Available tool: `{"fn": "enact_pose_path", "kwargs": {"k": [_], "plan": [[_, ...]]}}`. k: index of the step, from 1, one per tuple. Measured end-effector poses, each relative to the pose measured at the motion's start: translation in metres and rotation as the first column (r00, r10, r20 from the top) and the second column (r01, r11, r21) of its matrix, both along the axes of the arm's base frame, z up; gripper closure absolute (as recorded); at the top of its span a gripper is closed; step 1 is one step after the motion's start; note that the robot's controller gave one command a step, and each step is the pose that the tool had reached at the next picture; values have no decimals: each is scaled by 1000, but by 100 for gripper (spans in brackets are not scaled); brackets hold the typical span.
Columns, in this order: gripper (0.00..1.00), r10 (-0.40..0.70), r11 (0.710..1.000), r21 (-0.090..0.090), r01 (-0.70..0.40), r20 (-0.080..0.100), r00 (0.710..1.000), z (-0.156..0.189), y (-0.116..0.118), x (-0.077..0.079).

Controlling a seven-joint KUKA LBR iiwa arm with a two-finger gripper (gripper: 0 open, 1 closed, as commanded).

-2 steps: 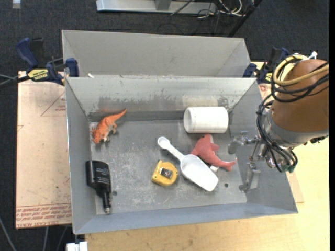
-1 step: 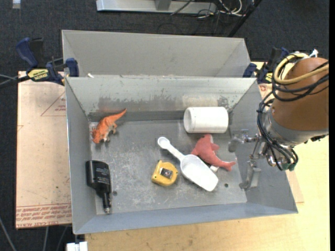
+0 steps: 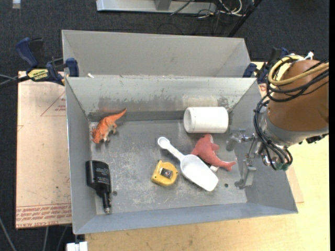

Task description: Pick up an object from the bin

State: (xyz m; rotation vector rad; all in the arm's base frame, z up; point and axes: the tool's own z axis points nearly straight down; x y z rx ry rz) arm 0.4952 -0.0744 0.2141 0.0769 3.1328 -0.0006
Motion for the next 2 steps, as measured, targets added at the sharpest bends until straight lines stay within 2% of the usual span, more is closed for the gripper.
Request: {"fn": "enact_pose_path", "kwargs": {"k": [1, 2], "plan": [[0, -170, 986, 2, 170, -1, 986, -51, 6, 51], [0, -180, 984, 2, 180, -4, 984, -71, 5, 66]]}}
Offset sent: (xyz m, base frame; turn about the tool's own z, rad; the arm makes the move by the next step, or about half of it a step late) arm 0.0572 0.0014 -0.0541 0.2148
